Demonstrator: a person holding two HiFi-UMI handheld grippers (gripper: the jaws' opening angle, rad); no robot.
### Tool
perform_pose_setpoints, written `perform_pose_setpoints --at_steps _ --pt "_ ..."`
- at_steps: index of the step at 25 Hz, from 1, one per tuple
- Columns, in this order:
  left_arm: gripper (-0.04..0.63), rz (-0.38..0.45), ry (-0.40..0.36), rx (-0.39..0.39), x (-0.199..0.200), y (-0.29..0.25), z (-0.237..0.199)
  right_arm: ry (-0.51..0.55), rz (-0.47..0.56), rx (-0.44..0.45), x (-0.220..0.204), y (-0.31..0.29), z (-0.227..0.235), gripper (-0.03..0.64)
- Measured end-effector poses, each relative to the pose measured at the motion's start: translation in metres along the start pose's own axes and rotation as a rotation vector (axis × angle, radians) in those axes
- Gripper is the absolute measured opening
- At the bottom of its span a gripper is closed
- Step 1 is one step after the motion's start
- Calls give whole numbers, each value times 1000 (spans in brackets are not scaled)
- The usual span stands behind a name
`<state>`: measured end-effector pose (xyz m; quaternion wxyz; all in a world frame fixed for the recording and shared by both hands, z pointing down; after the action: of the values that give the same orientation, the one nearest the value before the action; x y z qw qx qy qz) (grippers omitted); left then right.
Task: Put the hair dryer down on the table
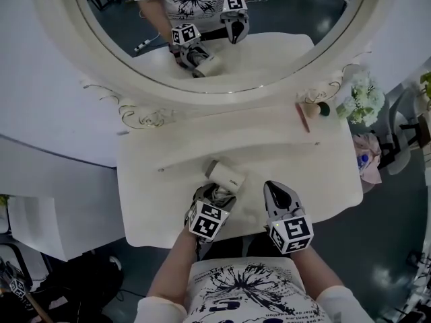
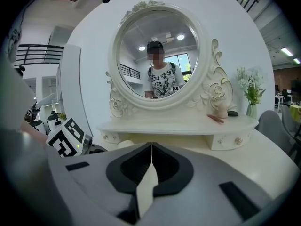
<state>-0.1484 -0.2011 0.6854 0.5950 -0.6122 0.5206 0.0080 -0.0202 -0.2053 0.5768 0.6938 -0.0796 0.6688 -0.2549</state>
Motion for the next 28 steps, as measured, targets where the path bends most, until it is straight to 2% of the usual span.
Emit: perform_pose_setpoints --at_steps 3,6,10,11,13,16,18,19,23,28 --pt "313 64 3 1 6 8 2 0 5 -2 3 4 1 18" --pt "313 216 10 40 17 29 2 1 12 3 7 7 -2 18" --pt "311 400 -16 116 42 67 1 5 30 14 13 11 -8 18" --pt "300 434 -14 129 48 77 1 6 35 16 15 12 -10 18" --pt "197 486 -8 154 56 93 2 2 45 23 19 14 -15 18" --pt "150 526 -40 157 67 113 8 -7 65 40 30 19 -22 18" --pt "73 568 -64 165 76 128 14 -2 87 49 39 23 -26 18" --pt "56 596 -72 173 81 137 16 1 101 54 44 25 -28 18" --pt "41 695 -97 222 97 176 19 2 163 113 63 33 -40 18" --pt "31 781 -109 303 105 222 15 16 240 176 83 37 -53 18"
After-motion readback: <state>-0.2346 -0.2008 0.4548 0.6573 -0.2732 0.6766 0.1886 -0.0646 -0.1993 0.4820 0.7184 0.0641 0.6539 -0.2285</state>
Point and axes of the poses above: the fingertips, and each gripper's own axes: y backward along the fingers, z to its right, x out of its top, the point moved 2 cm from there along y, backward along the fingers, and after that the axes turned 10 degrees about -x, right-handed, at the moved point
